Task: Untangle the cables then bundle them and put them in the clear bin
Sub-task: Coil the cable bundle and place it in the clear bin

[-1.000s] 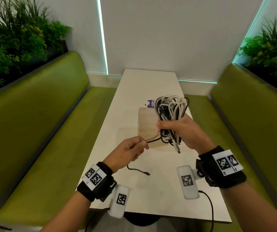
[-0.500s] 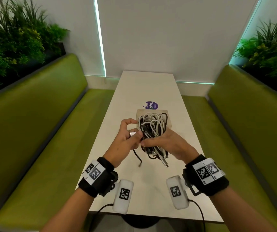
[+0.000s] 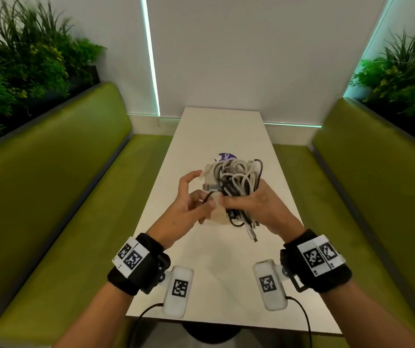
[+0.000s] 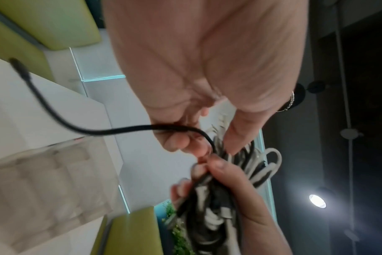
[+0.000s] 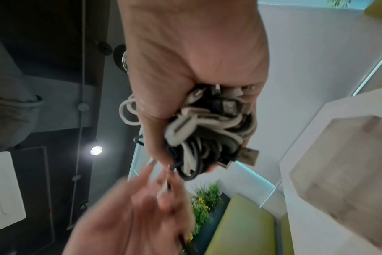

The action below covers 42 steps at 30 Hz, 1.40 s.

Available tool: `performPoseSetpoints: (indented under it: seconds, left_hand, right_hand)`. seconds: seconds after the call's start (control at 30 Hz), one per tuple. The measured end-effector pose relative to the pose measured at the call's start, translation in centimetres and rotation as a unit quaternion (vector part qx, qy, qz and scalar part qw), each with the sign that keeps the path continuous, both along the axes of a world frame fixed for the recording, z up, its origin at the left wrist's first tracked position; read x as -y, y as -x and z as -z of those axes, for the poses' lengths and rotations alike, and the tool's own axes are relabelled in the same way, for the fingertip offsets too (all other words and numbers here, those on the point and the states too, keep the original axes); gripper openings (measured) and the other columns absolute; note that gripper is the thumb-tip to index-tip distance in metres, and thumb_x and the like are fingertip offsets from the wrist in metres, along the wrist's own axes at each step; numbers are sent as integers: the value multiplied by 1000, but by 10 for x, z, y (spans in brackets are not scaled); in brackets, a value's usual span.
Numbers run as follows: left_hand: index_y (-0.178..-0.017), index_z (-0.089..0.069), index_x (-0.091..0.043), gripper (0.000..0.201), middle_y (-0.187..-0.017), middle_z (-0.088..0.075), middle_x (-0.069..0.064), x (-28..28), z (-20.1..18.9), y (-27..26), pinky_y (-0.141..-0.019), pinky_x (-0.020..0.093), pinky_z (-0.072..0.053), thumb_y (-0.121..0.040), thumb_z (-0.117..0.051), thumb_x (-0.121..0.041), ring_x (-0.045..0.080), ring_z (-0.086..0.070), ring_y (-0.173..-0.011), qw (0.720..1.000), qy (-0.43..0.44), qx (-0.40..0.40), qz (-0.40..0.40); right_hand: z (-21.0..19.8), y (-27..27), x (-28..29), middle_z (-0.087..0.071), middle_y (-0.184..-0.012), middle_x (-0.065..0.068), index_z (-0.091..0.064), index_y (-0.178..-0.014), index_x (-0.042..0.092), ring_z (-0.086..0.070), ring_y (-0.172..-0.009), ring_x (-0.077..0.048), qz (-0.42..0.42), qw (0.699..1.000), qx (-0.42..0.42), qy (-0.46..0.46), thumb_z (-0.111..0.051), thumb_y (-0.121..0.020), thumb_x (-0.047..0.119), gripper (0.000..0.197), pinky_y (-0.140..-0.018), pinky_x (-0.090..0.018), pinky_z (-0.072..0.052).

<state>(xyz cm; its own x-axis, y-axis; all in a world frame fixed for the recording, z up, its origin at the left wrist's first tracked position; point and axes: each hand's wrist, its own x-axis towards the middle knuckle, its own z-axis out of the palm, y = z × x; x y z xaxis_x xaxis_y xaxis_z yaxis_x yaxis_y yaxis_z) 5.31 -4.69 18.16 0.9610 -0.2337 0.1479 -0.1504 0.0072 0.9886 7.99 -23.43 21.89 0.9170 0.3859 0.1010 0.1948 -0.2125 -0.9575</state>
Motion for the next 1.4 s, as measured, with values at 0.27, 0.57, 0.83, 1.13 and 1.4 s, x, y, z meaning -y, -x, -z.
performPoseSetpoints:
  seconds: [0.27, 0.57, 0.83, 1.13, 1.4]
  left_hand:
    - [-90, -54, -2, 22, -84, -74, 10, 2, 8, -2, -78, 32, -57, -102, -38, -10, 26, -71, -82, 994, 51, -9, -100]
    - [-101, -52, -11, 8, -94, -71, -1, 25, -1, -9, -97, 31, -45, -98, -44, -11, 17, -65, -100, 983, 102, -68, -138]
    - [-113, -66, -2, 49, -117, -68, 13, 14, -9, -7, -103, 39, -41, -72, -43, -17, 24, -59, -117, 983, 104, -118, -91]
    - [-139, -36, -25, 102, -114, -68, 7, 22, -5, -2, -83, 33, -55, -54, -92, -20, 19, -68, -101, 973, 147, -107, -142]
    - [-112, -67, -20, 40, -96, -73, 7, 21, -8, 0, -76, 31, -55, -76, -75, -2, 23, -68, -92, 986, 125, -31, -106]
  right_hand:
    - [-10, -8, 12, -63, -80, -21, -68, -91, 3, -60, -73, -18, 76, 995, -10, -59, -74, -75, 6, 18, -74, -40, -56]
    - [17, 2, -18, -69, -86, -20, -70, -92, 12, -63, -70, -18, 46, 998, -31, 26, -76, -73, 18, 20, -76, -47, -56]
    - [18, 3, -24, -71, -93, -12, -68, -100, 17, -69, -89, -22, 25, 999, -39, 11, -74, -77, 13, 24, -82, -37, -58]
    - [21, 14, -38, -71, -100, -13, -66, -105, 18, -68, -95, -31, -53, 995, -73, 45, -71, -73, 8, 33, -89, -50, -54]
    - [21, 19, -39, -67, -97, -23, -63, -104, 5, -67, -88, -32, -80, 990, -113, 8, -69, -74, -3, 31, -86, -47, -55]
